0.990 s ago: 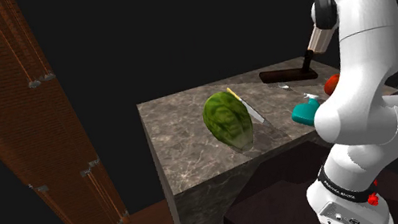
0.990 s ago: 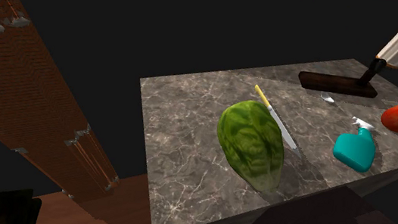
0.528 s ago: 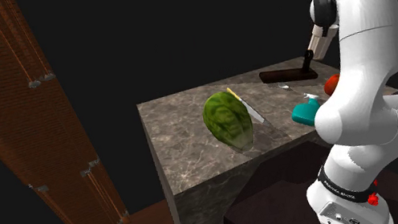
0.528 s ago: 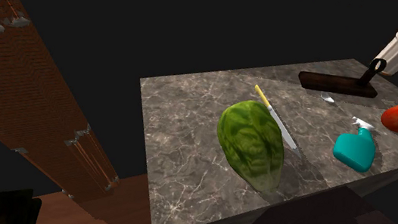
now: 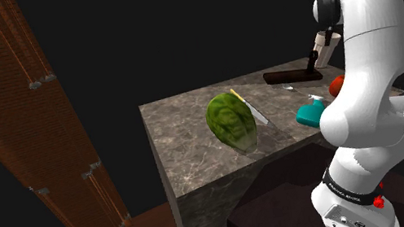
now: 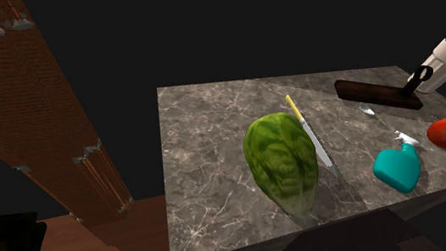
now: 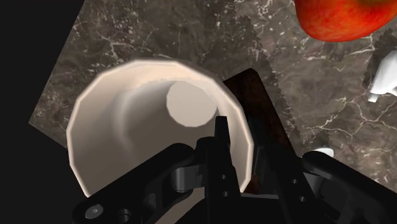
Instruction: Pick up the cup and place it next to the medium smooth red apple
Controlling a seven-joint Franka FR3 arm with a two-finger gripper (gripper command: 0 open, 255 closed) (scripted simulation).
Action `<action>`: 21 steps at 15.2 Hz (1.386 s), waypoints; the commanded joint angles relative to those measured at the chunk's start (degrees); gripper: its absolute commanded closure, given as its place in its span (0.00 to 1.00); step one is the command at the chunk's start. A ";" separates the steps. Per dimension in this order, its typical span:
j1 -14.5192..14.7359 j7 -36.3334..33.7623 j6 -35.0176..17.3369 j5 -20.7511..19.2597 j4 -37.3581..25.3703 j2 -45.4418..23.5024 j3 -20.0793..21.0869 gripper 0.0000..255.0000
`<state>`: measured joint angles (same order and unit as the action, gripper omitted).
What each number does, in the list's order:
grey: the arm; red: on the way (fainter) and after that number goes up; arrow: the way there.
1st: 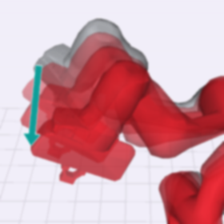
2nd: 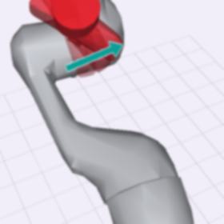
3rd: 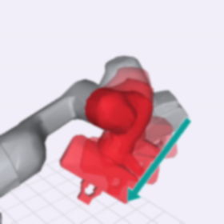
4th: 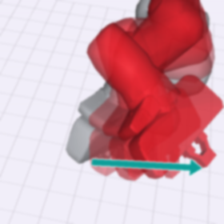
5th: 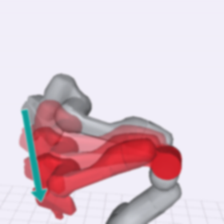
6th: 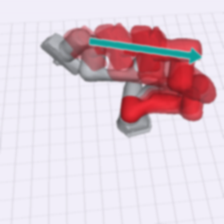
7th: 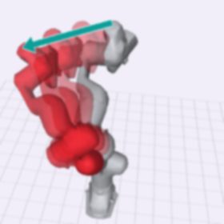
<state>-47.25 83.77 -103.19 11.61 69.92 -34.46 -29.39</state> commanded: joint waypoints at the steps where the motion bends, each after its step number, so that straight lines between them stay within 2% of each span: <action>1: 0.34 0.01 -1.66 -0.01 1.76 0.16 0.02 1.00; 11: 0.98 0.28 -8.67 0.67 7.85 -0.99 0.48 1.00; 19: 0.98 0.28 -8.67 0.67 7.85 -0.99 0.49 1.00; 20: 0.98 0.27 -8.66 0.67 7.84 -0.98 0.49 0.00; 21: 0.98 0.28 -8.66 0.67 7.84 -0.98 0.49 0.00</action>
<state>-46.27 84.05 -111.84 12.28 77.76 -35.45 -28.91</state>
